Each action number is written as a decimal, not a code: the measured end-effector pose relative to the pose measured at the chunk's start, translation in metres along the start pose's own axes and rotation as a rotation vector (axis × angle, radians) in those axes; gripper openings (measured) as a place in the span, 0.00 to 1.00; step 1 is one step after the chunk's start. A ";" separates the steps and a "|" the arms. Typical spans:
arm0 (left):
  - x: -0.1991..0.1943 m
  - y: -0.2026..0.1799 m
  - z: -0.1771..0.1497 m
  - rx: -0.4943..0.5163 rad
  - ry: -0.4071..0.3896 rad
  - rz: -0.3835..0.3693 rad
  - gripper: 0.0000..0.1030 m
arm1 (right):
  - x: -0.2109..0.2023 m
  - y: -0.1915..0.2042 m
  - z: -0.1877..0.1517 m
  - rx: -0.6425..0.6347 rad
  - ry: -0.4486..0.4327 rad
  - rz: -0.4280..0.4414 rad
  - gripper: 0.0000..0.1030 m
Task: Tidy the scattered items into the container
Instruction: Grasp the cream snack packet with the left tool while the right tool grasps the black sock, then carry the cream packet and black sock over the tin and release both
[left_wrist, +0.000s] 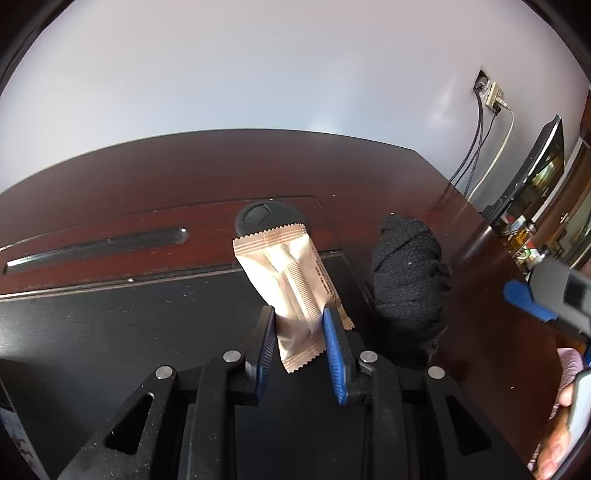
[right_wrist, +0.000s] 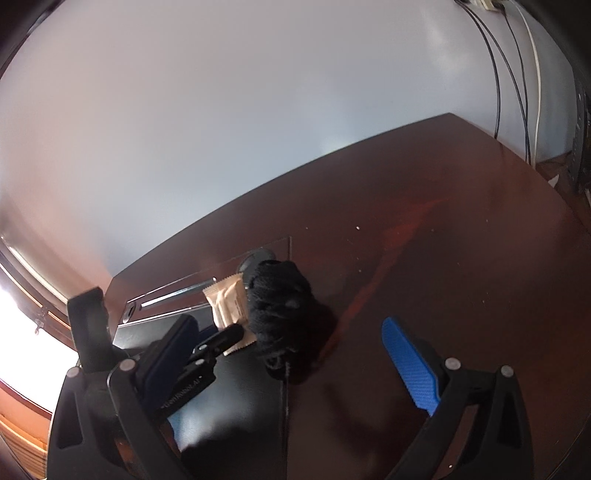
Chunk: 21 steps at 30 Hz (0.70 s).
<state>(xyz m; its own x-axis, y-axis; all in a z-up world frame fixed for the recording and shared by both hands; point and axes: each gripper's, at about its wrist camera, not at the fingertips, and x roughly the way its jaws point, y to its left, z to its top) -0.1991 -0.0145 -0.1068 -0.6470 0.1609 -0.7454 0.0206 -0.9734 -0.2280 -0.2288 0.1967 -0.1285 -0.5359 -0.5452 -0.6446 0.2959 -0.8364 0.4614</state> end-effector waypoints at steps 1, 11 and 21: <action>0.005 -0.001 0.003 -0.001 0.001 -0.003 0.28 | 0.002 0.000 0.000 -0.001 0.002 -0.002 0.99; 0.013 -0.006 0.014 0.028 -0.016 -0.011 0.24 | 0.007 0.000 0.001 -0.009 0.008 0.000 0.99; -0.036 0.003 0.005 0.029 -0.107 -0.022 0.24 | 0.017 0.008 0.012 -0.023 0.024 -0.022 0.99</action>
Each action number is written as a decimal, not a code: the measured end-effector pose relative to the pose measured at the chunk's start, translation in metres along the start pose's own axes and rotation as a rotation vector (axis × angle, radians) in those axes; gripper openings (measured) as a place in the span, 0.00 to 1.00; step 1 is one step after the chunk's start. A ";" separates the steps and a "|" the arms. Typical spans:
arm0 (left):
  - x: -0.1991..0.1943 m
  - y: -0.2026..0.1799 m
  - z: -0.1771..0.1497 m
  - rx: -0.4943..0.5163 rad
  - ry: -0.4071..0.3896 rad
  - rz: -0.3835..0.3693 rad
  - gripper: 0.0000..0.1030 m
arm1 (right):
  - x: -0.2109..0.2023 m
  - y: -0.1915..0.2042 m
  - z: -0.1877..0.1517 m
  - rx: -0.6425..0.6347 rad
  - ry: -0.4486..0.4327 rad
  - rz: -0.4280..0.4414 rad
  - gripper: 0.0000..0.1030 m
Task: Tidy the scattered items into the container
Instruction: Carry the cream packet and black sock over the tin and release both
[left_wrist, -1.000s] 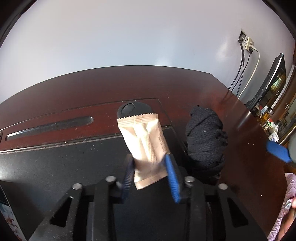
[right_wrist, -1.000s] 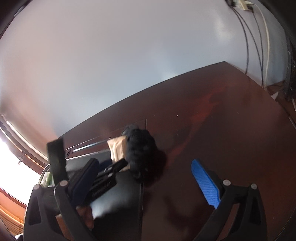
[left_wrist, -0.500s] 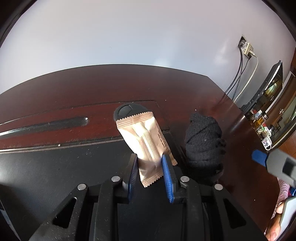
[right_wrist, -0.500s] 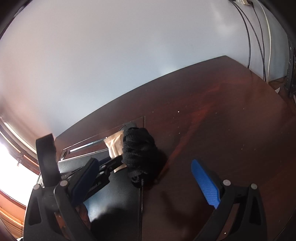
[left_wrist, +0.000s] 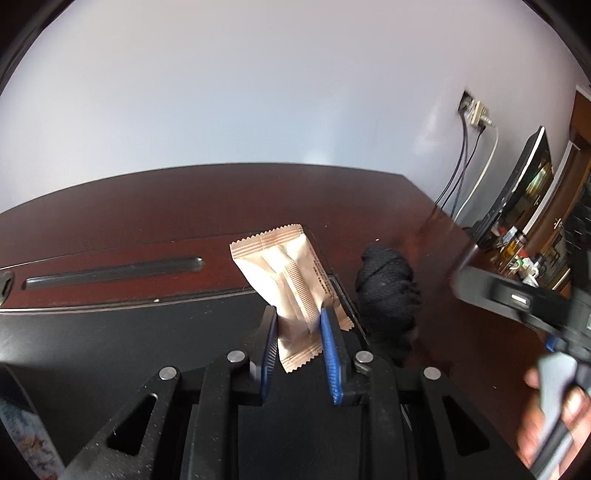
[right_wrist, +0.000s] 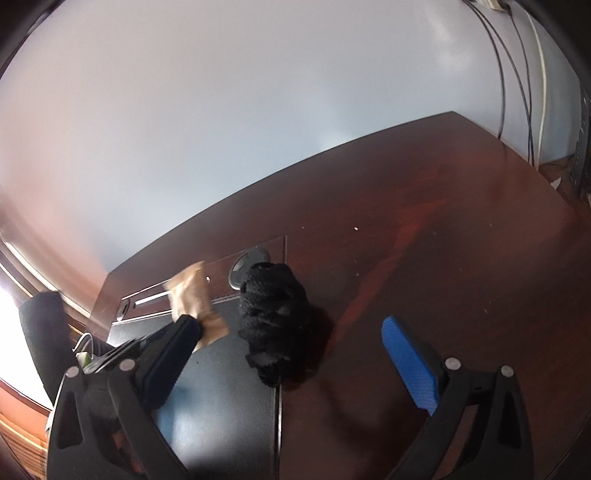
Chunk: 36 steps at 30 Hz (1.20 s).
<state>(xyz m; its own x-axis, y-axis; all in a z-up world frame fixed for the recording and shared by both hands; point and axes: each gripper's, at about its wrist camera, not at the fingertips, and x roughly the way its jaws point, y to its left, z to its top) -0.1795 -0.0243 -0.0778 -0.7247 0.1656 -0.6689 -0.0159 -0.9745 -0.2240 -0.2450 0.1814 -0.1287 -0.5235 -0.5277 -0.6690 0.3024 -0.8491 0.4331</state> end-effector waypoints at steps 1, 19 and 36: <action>-0.006 0.001 -0.002 0.000 -0.007 -0.002 0.24 | 0.005 0.005 0.003 -0.018 0.010 -0.021 0.99; -0.044 0.009 -0.016 0.021 -0.058 -0.020 0.24 | 0.070 0.036 0.007 -0.151 0.154 -0.176 0.56; -0.087 -0.007 -0.015 0.059 -0.121 -0.021 0.24 | 0.018 0.035 -0.014 -0.120 0.060 -0.131 0.55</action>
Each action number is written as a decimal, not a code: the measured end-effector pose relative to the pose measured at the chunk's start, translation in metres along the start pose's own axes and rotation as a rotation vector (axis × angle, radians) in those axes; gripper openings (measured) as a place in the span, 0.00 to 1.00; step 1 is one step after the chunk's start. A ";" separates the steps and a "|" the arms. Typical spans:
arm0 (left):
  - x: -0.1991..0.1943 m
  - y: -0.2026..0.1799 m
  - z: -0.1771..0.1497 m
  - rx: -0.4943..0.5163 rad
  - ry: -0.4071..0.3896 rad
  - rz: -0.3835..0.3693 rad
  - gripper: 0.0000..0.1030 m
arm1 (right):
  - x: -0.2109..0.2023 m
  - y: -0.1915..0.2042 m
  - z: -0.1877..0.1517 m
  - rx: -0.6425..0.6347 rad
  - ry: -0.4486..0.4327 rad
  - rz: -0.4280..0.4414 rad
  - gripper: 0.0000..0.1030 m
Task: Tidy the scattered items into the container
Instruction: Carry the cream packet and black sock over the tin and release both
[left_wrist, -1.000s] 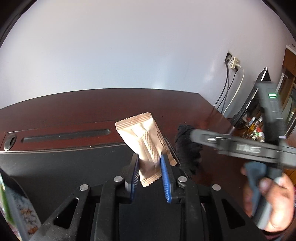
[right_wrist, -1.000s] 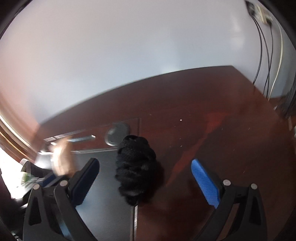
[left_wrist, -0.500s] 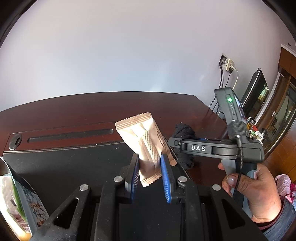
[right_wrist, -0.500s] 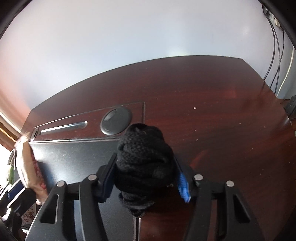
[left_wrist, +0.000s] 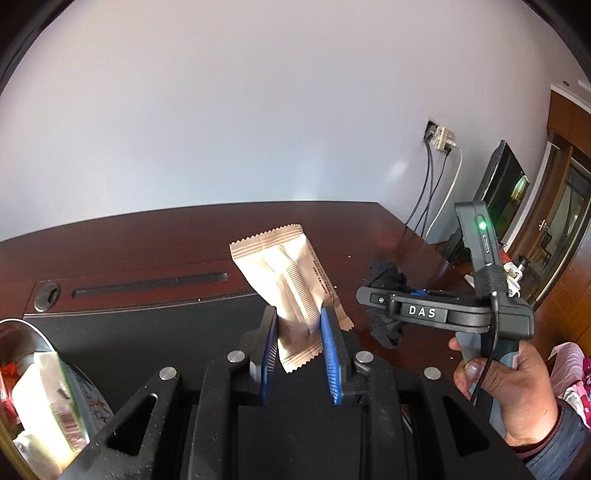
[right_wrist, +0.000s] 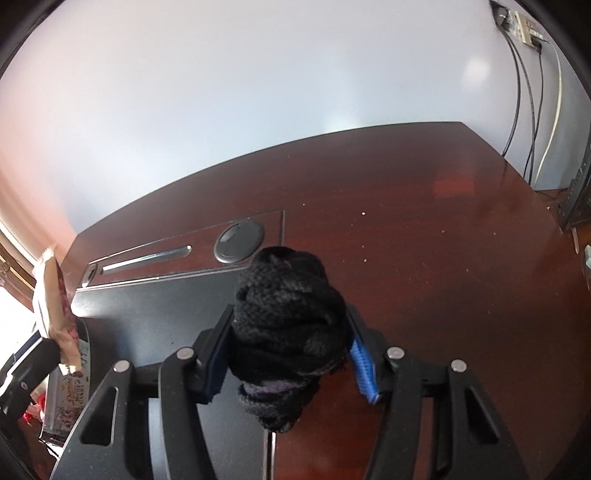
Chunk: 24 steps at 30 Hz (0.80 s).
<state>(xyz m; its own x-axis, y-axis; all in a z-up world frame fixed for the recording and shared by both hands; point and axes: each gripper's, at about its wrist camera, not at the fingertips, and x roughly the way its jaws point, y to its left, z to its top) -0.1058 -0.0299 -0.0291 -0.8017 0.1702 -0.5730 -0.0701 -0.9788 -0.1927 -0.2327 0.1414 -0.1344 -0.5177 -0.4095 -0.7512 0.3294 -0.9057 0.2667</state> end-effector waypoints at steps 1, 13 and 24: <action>-0.005 -0.001 0.000 0.003 -0.006 -0.001 0.24 | -0.004 0.003 -0.002 0.001 -0.006 0.004 0.55; -0.097 0.033 -0.009 -0.007 -0.098 0.057 0.24 | -0.032 0.067 -0.009 -0.078 -0.057 0.100 0.55; -0.172 0.122 -0.032 -0.096 -0.156 0.264 0.24 | -0.042 0.164 -0.016 -0.204 -0.090 0.199 0.55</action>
<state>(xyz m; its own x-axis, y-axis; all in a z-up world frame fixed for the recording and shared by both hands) 0.0427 -0.1752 0.0202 -0.8667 -0.1148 -0.4854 0.2024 -0.9704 -0.1319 -0.1446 0.0122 -0.0684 -0.4916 -0.5935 -0.6373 0.5789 -0.7694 0.2700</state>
